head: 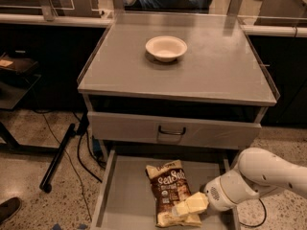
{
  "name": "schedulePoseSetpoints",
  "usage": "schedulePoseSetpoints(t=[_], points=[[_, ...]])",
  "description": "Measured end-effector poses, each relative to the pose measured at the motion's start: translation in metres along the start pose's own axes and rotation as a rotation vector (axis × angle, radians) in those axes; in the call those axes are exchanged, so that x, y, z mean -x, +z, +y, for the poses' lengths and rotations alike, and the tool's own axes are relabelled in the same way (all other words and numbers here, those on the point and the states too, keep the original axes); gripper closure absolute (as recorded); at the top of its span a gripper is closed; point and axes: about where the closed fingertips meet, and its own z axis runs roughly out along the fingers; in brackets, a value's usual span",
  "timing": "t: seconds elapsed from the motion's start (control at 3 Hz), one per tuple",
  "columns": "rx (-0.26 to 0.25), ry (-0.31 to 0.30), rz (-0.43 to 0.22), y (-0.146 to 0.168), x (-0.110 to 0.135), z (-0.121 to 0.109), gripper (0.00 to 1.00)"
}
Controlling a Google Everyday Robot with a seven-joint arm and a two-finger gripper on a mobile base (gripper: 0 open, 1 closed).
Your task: Pick brown chip bag from middle drawer and place on counter
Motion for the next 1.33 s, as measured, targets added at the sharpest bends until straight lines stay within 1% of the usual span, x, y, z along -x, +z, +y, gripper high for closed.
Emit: schedulePoseSetpoints(t=[0.33,0.67,1.0,1.33], points=[[0.007,0.014,-0.012,0.010,0.007,-0.001,0.00],[0.010,0.059,-0.054,0.038,0.031,-0.009,0.00],[-0.001,0.101,-0.074,0.059,0.046,-0.018,0.00],[-0.003,0.105,-0.078,0.061,0.047,-0.018,0.00]])
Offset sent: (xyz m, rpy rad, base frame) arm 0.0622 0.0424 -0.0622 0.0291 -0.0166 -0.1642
